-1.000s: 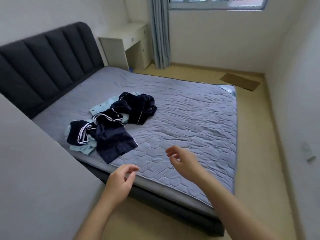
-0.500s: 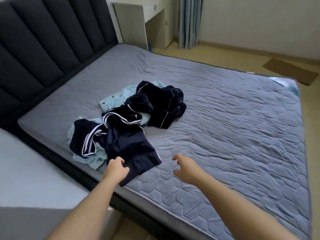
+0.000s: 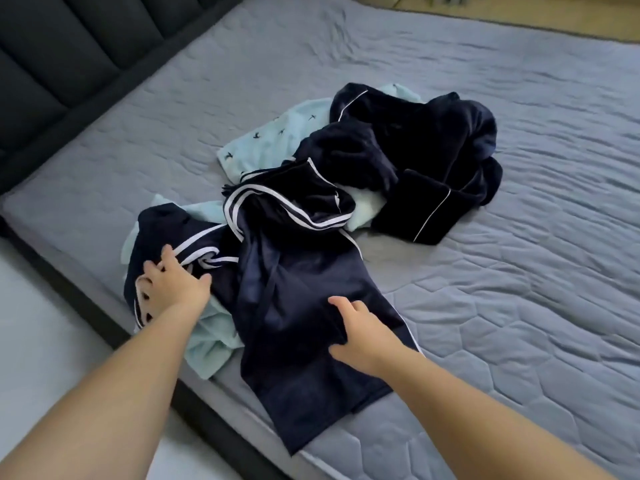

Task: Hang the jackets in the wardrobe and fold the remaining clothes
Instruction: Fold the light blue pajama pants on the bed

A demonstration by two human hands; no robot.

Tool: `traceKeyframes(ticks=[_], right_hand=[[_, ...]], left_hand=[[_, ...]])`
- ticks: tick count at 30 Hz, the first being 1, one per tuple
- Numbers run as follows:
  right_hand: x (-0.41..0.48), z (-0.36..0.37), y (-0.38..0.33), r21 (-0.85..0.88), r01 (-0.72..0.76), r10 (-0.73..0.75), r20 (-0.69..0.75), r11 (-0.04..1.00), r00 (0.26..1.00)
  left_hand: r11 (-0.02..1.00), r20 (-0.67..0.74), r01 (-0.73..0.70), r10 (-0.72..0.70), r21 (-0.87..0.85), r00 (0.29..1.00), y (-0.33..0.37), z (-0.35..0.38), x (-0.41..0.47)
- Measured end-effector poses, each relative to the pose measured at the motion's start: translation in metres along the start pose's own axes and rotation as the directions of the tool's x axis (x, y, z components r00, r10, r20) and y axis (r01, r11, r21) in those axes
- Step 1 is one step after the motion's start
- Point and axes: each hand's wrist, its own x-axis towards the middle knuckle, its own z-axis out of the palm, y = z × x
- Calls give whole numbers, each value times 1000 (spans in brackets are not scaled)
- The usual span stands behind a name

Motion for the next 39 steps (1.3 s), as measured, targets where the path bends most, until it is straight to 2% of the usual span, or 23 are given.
traceKeyframes(ticks=[2, 4, 5, 6, 7, 9, 10, 11, 12, 13, 14, 15, 16, 17, 19, 20, 22, 25, 31, 34, 39], right_hand=[[15, 1, -1, 62, 4, -5, 21, 998, 1000], [27, -7, -2, 211, -36, 37, -1, 977, 999], [31, -14, -4, 335, -76, 93, -34, 939, 995], [37, -21, -6, 475, -109, 167, -81, 873, 983], [42, -29, -7, 600, -126, 244, -119, 790, 962], [52, -41, -8, 710, -126, 320, -145, 693, 936], [56, -43, -9, 721, -105, 313, -161, 685, 936], [58, -43, -11, 725, -65, 292, -191, 686, 937], [59, -42, -14, 723, -13, 263, -235, 691, 936], [60, -39, -19, 711, 52, 225, -291, 701, 930], [62, -36, -24, 676, 124, 167, -349, 726, 922], [65, -32, -31, 609, 188, 89, -394, 770, 915], [70, -26, -37, 506, 233, -6, -411, 830, 912], [76, -19, -43, 362, 259, -107, -391, 895, 914], [88, -3, -49, 1, 236, -228, -267, 972, 937], [91, 4, -49, -148, 190, -217, -198, 971, 956], [93, 17, -43, -295, 98, -139, -122, 950, 983], [85, 17, -31, -353, 25, -53, -71, 935, 996], [35, -35, -37, -294, -60, 85, 70, 954, 994], [-2, -84, -50, -263, -60, 69, 26, 963, 997], [-73, -195, -103, -211, 18, -34, -72, 977, 997]], left_hand=[[999, 2, -43, 43, -33, 999, 12, 7, 13], [954, 47, -162, 179, -251, 983, 34, 13, 11], [913, 125, -221, 278, -344, 953, 42, 16, 3], [867, 242, -265, 389, -421, 889, 50, 16, -7], [828, 382, -262, 479, -495, 791, 57, 16, -17], [792, 653, -91, 556, -603, 513, 62, 4, -30], [777, 702, 45, 541, -628, 463, 61, -4, -27], [729, 679, 154, 509, -666, 529, 59, -11, -17], [663, 587, 208, 419, -719, 692, 52, -19, -5], [619, 400, 170, 255, -767, 880, 40, -21, 10], [669, 150, 57, 83, -741, 985, 25, -20, 26], [767, 2, -5, 8, -641, 1000, 8, -16, 40], [844, 21, 2, 10, -536, 1000, -5, -9, 48], [885, 168, 29, 55, -464, 984, -15, 3, 52], [909, 454, 80, 126, -408, 882, -27, 34, 48], [916, 511, 84, 141, -393, 848, -28, 46, 41], [921, 468, 92, 105, -379, 877, -31, 64, 29], [919, 324, 79, 54, -385, 945, -26, 56, 20], [786, 127, -52, 165, -616, 978, 18, -48, 9], [692, 31, -112, 191, -713, 981, 53, -122, -5], [464, -95, -183, 207, -867, 974, 102, -264, -61]])
